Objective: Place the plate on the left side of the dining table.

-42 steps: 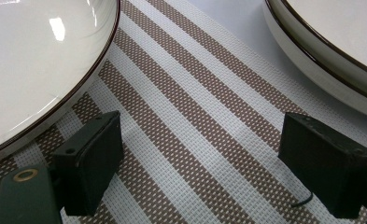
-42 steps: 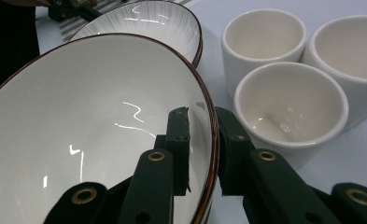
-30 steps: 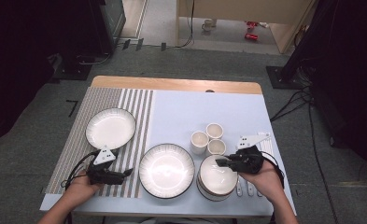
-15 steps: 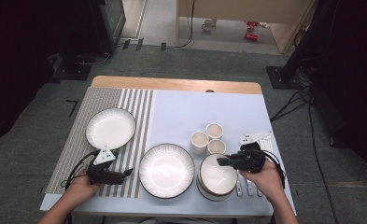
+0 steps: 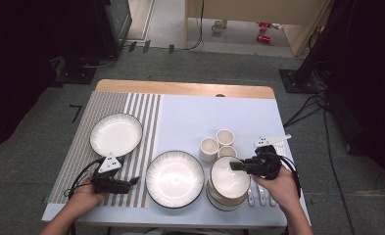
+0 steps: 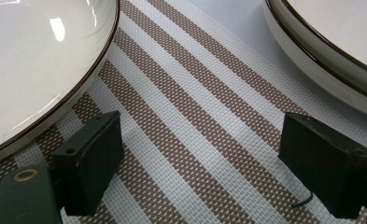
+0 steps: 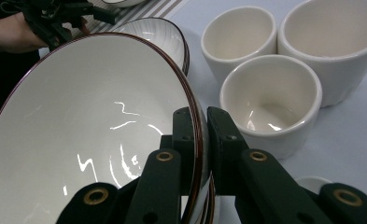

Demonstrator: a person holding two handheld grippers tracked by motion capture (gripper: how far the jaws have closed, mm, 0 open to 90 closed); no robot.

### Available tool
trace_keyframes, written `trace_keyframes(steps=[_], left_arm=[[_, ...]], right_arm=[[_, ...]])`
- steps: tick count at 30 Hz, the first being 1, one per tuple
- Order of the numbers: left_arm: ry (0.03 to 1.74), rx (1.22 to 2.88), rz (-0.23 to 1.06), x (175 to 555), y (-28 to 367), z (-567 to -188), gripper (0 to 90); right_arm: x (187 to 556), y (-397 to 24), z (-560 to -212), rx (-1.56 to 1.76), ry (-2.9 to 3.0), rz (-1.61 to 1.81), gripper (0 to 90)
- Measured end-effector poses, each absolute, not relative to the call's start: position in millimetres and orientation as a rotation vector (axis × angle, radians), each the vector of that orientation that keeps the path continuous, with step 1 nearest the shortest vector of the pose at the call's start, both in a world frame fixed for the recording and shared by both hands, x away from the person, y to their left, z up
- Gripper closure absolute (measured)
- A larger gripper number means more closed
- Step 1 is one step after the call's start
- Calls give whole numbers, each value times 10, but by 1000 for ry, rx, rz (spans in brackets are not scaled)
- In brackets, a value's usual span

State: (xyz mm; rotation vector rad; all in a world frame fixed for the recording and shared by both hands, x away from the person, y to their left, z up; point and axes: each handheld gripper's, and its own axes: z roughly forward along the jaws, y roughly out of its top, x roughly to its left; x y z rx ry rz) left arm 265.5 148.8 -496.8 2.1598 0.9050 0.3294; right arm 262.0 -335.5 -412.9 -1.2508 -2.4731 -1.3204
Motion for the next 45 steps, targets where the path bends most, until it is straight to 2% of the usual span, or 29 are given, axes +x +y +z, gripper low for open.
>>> trace_keyframes(steps=[29, 45], left_arm=[[895, 2184, 371, 2632, 1452, -4974, 138], [903, 2181, 372, 2630, 1455, -4974, 137]], right_arm=[[2689, -3153, -3713, -1430, -2483, -1306, 827], [2834, -2906, -3636, -1430, -2472, -1288, 827]])
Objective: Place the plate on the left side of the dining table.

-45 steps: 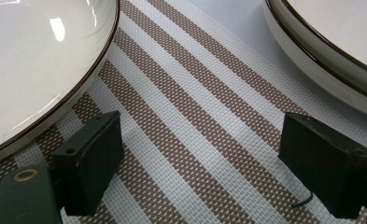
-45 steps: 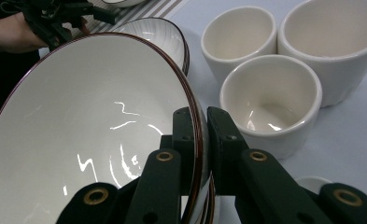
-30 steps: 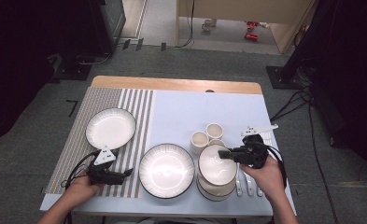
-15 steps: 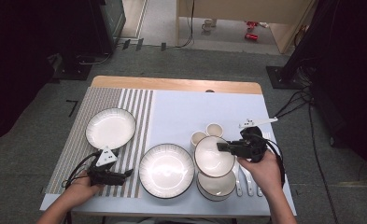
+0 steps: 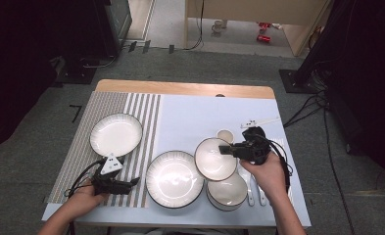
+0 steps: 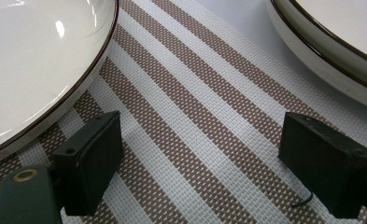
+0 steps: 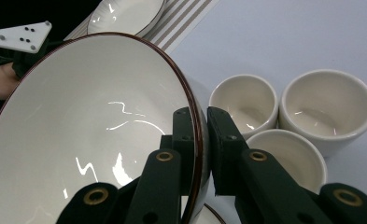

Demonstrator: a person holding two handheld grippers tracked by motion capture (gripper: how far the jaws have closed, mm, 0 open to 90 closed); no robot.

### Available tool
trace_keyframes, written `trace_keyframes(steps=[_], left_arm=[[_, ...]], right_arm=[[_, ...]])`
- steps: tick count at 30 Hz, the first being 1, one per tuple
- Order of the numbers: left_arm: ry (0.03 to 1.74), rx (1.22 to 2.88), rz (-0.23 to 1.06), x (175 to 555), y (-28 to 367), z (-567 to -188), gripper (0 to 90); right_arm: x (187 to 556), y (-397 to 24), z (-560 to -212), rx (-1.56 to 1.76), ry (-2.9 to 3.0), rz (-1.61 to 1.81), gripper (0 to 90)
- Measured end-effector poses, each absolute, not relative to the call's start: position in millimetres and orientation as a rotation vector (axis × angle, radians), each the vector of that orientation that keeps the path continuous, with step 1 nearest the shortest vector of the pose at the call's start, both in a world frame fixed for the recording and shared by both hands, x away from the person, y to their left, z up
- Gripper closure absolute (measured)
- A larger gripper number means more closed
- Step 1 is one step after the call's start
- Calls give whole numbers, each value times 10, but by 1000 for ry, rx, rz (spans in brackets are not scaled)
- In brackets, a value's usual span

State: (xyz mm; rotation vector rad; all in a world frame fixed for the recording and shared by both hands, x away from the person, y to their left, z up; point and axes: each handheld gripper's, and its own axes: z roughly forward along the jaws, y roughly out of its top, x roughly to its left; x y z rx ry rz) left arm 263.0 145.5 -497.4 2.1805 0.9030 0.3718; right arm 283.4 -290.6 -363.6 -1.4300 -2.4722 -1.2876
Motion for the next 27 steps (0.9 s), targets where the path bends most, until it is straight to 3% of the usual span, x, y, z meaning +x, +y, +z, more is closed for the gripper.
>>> trace_keyframes(steps=[27], left_arm=[[901, 2183, 375, 2629, 1452, -4974, 137]], right_arm=[[3097, -2398, -3549, -1509, -2473, -1251, 827]])
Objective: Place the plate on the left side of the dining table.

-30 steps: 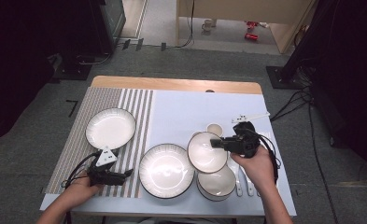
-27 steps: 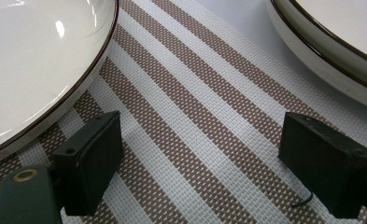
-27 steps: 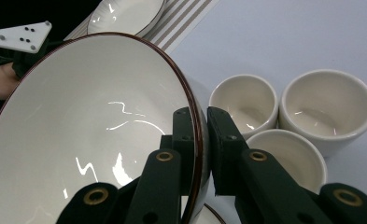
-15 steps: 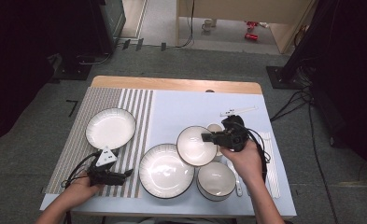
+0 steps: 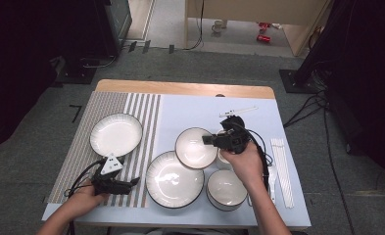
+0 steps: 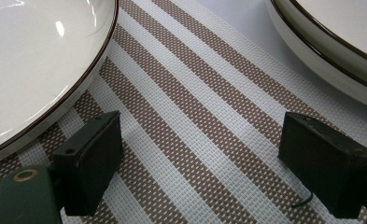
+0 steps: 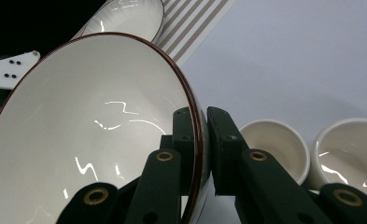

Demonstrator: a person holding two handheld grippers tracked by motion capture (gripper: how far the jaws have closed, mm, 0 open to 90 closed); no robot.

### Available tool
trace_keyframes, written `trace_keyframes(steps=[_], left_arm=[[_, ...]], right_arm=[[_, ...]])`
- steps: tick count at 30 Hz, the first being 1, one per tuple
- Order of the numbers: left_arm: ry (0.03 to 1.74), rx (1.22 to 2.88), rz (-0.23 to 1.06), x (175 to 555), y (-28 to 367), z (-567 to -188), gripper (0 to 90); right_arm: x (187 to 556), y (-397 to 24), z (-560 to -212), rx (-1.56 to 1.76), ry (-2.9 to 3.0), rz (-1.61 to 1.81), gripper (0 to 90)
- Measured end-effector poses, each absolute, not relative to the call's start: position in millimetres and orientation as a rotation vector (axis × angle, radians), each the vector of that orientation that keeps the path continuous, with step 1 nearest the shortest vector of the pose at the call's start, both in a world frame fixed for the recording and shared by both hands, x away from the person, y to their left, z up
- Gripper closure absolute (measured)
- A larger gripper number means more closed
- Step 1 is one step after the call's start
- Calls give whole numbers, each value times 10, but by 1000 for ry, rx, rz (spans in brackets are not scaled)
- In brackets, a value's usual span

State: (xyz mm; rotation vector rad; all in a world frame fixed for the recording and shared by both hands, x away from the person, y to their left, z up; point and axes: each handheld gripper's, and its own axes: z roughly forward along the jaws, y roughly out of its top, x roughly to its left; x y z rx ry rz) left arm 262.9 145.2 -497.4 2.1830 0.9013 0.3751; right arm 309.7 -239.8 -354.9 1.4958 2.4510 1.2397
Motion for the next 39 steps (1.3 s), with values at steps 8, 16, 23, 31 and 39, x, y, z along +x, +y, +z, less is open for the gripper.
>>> trace_keyframes(steps=[8, 16, 23, 31, 39], left_arm=[[903, 2182, 374, 2628, 1453, -4974, 137], [900, 2186, 374, 2629, 1456, -4973, 137], [901, 2184, 375, 2629, 1454, -4974, 137], [902, 2183, 374, 2628, 1454, -4974, 137], [902, 2182, 372, 2629, 1456, -4974, 137]], right_arm=[[3180, -2253, -3526, 1508, 2457, 1215, 827], [3261, -2097, -3514, 1508, 2459, 1210, 827], [3318, -1935, -3510, 1497, 2480, 1204, 827], [3378, -1753, -3494, 1492, 2461, 1188, 828], [3476, -1649, -3498, 1507, 2457, 1191, 828]])
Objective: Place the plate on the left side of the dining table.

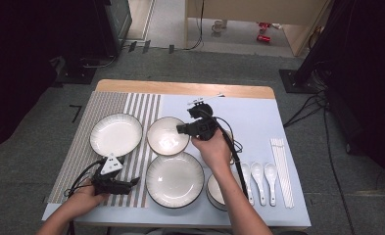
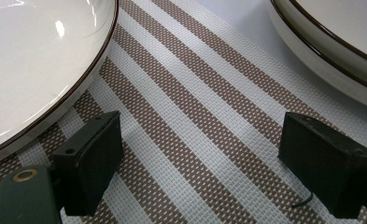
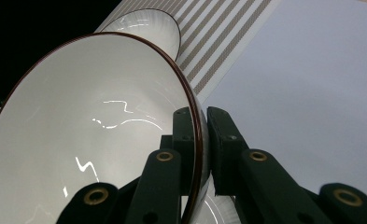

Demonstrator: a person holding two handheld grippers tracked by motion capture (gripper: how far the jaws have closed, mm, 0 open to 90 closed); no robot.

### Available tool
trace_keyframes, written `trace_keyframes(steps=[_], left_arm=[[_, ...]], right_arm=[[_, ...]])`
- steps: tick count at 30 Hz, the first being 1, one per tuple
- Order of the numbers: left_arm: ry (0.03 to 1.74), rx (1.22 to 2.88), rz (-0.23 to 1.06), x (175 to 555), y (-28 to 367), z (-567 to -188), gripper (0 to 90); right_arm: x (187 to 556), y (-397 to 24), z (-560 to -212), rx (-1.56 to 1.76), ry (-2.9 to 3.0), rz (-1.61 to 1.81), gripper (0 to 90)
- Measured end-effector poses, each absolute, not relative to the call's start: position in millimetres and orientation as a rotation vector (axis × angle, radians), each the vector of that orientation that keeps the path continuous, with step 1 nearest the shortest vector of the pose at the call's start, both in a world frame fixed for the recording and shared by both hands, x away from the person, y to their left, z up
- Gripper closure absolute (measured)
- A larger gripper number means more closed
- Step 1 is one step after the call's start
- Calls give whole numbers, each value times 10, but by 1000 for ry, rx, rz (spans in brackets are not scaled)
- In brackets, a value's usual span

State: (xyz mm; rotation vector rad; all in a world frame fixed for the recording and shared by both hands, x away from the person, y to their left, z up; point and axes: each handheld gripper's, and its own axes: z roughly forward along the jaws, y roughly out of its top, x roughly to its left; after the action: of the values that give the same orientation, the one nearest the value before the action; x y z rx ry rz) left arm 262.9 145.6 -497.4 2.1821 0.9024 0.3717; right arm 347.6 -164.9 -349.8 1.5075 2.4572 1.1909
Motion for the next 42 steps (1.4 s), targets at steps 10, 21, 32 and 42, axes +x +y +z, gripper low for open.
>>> trace_keyframes(steps=[10, 21, 32, 42], left_arm=[[902, 2182, 372, 2629, 1455, -4974, 137], [901, 2183, 374, 2630, 1456, -4974, 137], [901, 2184, 372, 2631, 1458, -4972, 136], [901, 2184, 372, 2630, 1457, -4973, 137]], right_arm=[[3569, -1512, -3473, 1502, 2456, 1170, 828], [3677, -1379, -3519, 1522, 2421, 1168, 827], [3800, -1251, -3585, 1547, 2420, 1145, 828], [3886, -1211, -3688, 1603, 2394, 1135, 828]])
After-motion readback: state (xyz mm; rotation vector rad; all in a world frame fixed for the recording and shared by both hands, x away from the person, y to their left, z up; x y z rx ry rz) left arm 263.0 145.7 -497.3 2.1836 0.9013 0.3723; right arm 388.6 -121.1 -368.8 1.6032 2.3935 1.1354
